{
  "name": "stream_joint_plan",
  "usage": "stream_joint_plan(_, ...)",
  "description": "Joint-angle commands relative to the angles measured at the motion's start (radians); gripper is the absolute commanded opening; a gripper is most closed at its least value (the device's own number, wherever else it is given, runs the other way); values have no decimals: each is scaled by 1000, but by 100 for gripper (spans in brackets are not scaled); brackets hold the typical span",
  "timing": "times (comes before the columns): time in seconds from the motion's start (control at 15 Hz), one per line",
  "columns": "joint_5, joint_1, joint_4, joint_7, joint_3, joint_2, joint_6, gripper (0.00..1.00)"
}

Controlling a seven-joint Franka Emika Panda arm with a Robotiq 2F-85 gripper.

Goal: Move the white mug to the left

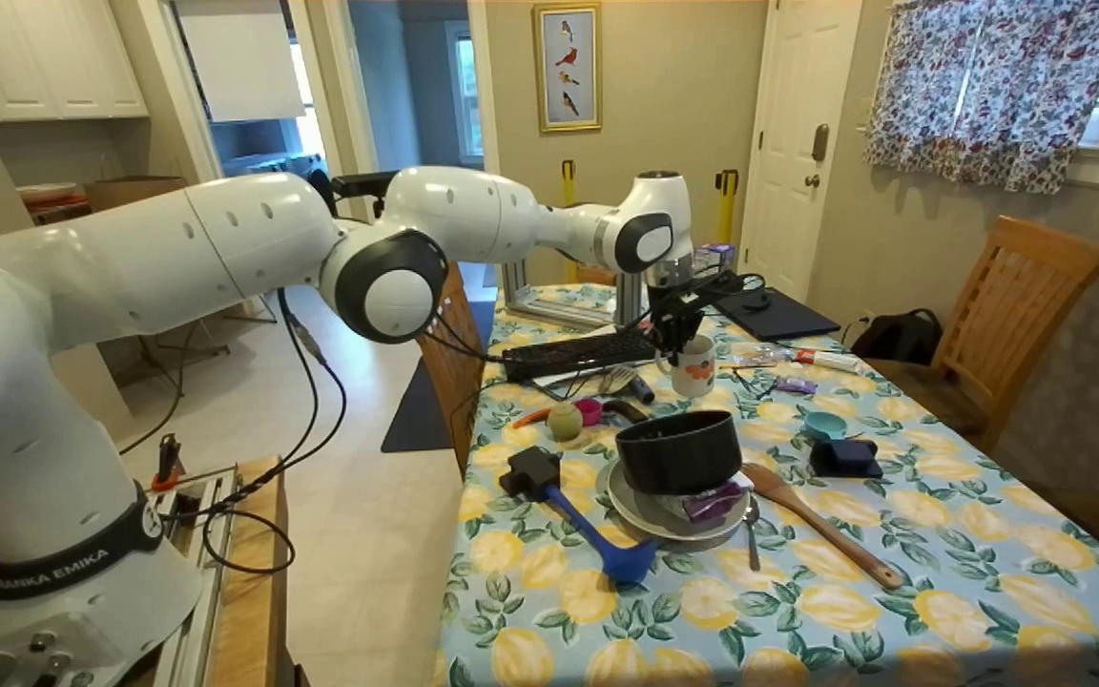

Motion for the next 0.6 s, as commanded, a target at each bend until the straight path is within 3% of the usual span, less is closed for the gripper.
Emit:
stream_joint_plan(0.0,12,-3,34,23,30,26,40,2)
stream_joint_plan(0.33,19,24,10,16,67,2,37,2)
stream_joint_plan(0.53,6,12,-3,48,49,-11,-11,2)
